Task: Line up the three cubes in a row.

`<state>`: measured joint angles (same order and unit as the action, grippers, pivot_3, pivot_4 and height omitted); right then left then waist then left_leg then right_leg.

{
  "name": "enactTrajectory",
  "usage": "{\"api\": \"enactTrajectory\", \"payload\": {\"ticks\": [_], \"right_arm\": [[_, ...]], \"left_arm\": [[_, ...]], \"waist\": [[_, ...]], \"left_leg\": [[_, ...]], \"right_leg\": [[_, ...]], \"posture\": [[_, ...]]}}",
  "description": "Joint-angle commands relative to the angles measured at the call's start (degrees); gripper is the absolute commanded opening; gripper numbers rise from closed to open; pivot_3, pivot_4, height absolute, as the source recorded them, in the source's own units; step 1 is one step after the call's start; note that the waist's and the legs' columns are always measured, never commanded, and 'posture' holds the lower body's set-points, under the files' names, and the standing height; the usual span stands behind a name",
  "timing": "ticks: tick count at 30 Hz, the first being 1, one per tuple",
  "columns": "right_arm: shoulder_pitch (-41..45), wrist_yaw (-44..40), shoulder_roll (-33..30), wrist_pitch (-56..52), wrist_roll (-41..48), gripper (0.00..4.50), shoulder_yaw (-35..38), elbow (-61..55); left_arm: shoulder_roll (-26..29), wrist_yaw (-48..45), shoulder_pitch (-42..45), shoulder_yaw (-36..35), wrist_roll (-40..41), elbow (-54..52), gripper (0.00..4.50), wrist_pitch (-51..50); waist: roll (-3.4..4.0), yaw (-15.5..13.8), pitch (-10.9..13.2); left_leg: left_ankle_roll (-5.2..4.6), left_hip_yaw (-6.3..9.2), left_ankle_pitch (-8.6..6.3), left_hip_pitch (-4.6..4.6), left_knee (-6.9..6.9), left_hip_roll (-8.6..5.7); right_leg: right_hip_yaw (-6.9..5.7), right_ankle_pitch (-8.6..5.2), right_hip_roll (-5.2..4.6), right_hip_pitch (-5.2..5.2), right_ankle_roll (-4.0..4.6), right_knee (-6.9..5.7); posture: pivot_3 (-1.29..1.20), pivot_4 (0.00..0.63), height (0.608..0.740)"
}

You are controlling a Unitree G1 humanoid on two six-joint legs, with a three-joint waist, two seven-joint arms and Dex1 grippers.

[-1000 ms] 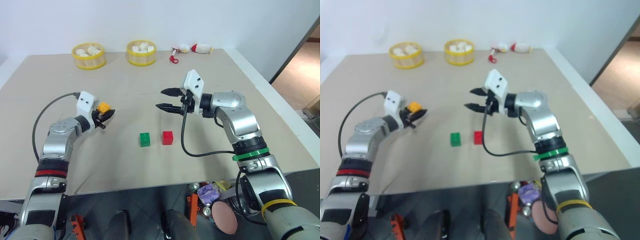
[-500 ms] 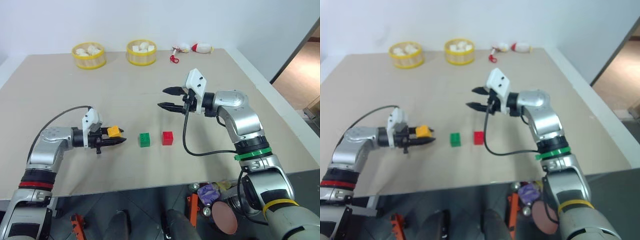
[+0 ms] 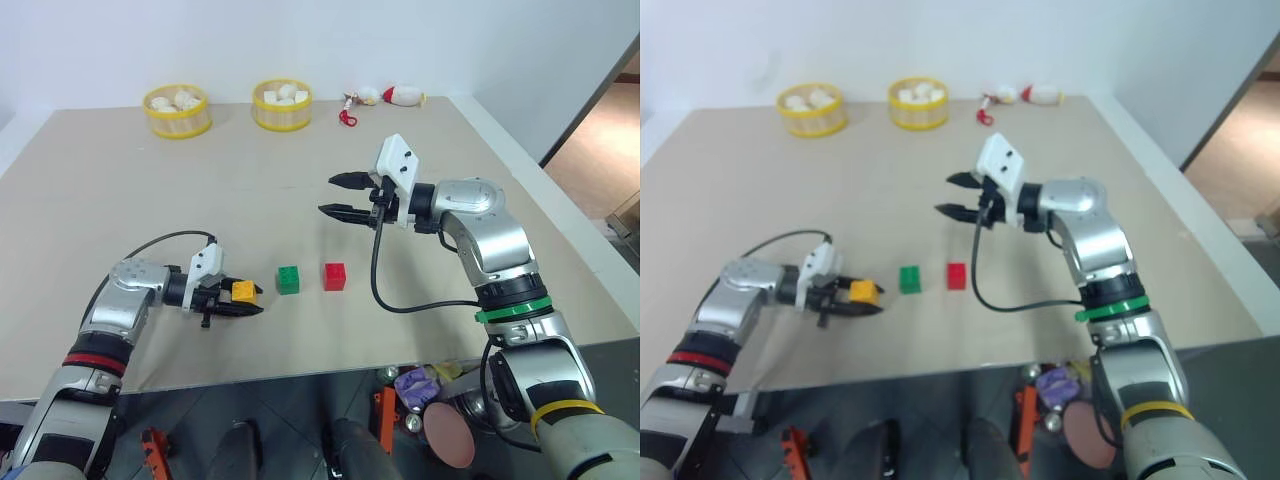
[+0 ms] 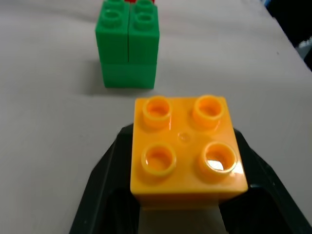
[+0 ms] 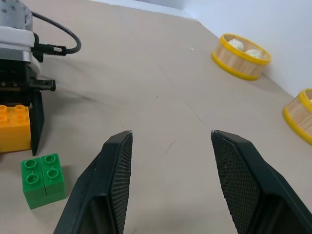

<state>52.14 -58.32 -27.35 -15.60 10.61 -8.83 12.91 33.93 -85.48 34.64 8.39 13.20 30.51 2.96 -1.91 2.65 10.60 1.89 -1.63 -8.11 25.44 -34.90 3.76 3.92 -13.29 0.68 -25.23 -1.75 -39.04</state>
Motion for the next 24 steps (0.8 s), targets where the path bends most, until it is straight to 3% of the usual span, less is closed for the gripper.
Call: {"api": "enactTrajectory", "payload": {"ticks": [1,14,24], "right_arm": [[0.1,0.4,-0.8,-0.3,1.1,2.65,2.0,-3.1],[-0.3,0.3,-1.0,-1.0,1.5,2.65,2.0,-4.0],[0.6,0.0,-0.6,-0.4,1.4,2.65,1.8,-2.3]], "left_arm": [[-1.3,-0.1,1.8,0.0,-1.0,2.9,1.52,3.8],[-3.1,1.5,7.1,-3.5,0.4,8.5,1.52,7.8],[0.1,-0.4,3.6,-5.1,1.2,5.6,1.52,5.0]], "waist": [[0.0,0.0,0.0],[0.0,-0.1,0.0],[0.0,0.1,0.0]], "left_leg": [[0.0,0.0,0.0,0.0,0.0,0.0],[-0.07,-0.01,0.04,0.06,-0.27,-0.02],[-0.07,0.01,0.04,0.07,-0.05,0.0]], "right_leg": [[0.0,0.0,0.0,0.0,0.0,0.0],[0.02,0.07,-0.03,0.04,0.07,0.0],[0.0,0.06,0.03,-0.04,-0.04,-0.01]], "posture": [[0.0,0.15,0.74],[0.0,0.15,0.74],[0.0,0.15,0.74]]}}
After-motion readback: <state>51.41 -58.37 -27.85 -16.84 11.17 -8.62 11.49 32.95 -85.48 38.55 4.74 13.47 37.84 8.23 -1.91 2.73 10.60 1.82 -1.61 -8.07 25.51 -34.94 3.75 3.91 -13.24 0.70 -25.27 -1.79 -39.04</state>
